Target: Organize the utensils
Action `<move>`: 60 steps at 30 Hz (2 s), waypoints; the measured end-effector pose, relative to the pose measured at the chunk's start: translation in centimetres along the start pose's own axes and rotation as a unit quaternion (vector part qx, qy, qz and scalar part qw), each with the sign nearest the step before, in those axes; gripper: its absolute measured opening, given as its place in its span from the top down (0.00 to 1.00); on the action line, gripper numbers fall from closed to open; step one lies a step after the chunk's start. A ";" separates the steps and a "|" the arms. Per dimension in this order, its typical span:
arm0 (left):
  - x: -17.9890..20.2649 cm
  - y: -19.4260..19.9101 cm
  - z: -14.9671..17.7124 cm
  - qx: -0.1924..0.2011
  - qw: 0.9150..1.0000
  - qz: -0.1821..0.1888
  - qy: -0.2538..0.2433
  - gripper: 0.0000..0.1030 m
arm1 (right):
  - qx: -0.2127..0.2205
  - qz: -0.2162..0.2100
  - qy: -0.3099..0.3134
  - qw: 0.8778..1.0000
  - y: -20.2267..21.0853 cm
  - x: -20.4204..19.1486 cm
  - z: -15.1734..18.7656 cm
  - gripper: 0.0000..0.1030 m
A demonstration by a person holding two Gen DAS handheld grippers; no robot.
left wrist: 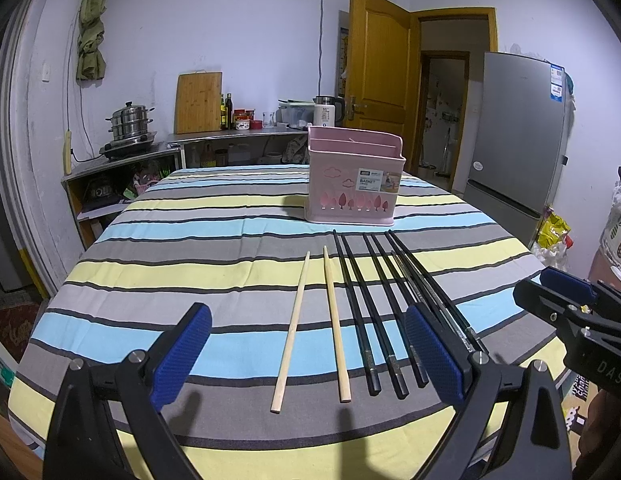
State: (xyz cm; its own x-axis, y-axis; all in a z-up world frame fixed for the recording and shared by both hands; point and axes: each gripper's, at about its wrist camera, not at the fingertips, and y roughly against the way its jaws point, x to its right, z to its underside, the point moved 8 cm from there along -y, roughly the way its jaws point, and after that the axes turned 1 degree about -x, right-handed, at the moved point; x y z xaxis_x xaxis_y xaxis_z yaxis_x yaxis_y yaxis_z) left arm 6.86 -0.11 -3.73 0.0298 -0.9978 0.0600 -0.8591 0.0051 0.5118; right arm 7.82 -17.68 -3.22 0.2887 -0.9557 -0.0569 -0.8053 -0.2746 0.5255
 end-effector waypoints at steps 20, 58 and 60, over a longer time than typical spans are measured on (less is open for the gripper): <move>0.2 0.2 -0.1 0.001 1.000 0.000 -0.003 0.04 | 0.000 0.000 0.000 1.000 0.0 0.0 0.0 0.44; -2.7 -9.4 -0.9 -0.125 0.992 0.000 -0.028 0.15 | -0.064 -0.019 0.000 0.998 -7.3 0.6 -2.2 0.44; -3.0 -10.5 -0.8 -0.144 0.989 0.001 -0.027 0.17 | -0.073 -0.022 -0.003 0.997 -8.4 0.8 -2.4 0.45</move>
State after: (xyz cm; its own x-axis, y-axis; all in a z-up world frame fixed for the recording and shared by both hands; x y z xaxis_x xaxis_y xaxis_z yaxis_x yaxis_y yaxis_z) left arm 16.21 2.84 -8.63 -0.0060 -0.9998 0.0201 -0.6783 0.0188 0.7345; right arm 16.07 -15.88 -5.60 0.3187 -0.9439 -0.0865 -0.7082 -0.2978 0.6401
